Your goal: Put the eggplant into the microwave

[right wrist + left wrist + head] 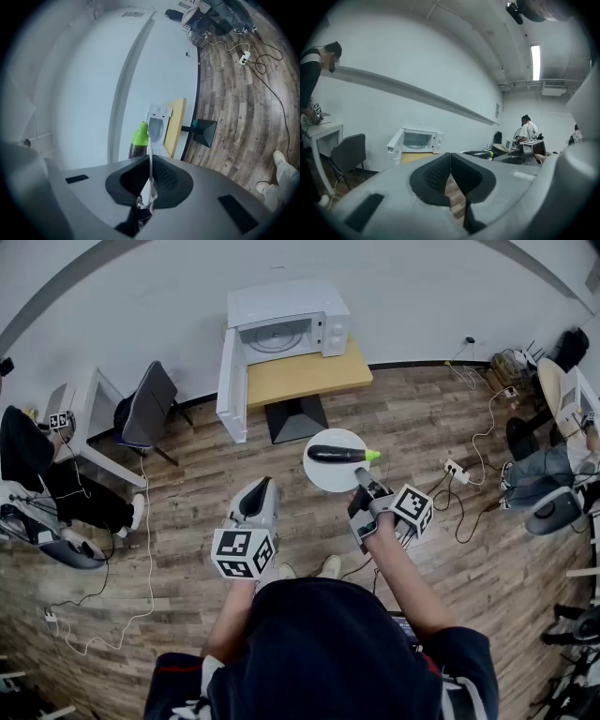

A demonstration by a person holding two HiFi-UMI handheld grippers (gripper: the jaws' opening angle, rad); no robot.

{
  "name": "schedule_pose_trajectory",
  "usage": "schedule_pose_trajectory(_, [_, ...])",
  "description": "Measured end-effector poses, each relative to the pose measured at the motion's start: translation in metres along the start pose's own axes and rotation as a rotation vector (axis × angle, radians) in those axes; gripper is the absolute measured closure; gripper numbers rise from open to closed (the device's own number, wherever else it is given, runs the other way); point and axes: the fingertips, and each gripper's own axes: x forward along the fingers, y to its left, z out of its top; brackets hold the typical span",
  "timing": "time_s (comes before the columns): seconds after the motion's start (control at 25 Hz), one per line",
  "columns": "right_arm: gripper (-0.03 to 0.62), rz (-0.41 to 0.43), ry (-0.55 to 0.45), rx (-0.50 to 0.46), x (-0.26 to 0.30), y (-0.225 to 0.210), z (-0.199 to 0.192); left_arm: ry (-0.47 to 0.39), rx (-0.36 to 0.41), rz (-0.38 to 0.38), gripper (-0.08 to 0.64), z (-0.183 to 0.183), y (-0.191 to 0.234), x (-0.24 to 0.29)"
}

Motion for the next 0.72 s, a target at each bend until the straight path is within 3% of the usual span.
schedule_pose_trajectory(0.72, [0.570, -0.020, 0.071, 0.048, -0.002, -0.015, 0.017, 0.015, -0.006, 0.051, 0.543, -0.007, -0.021, 0.015])
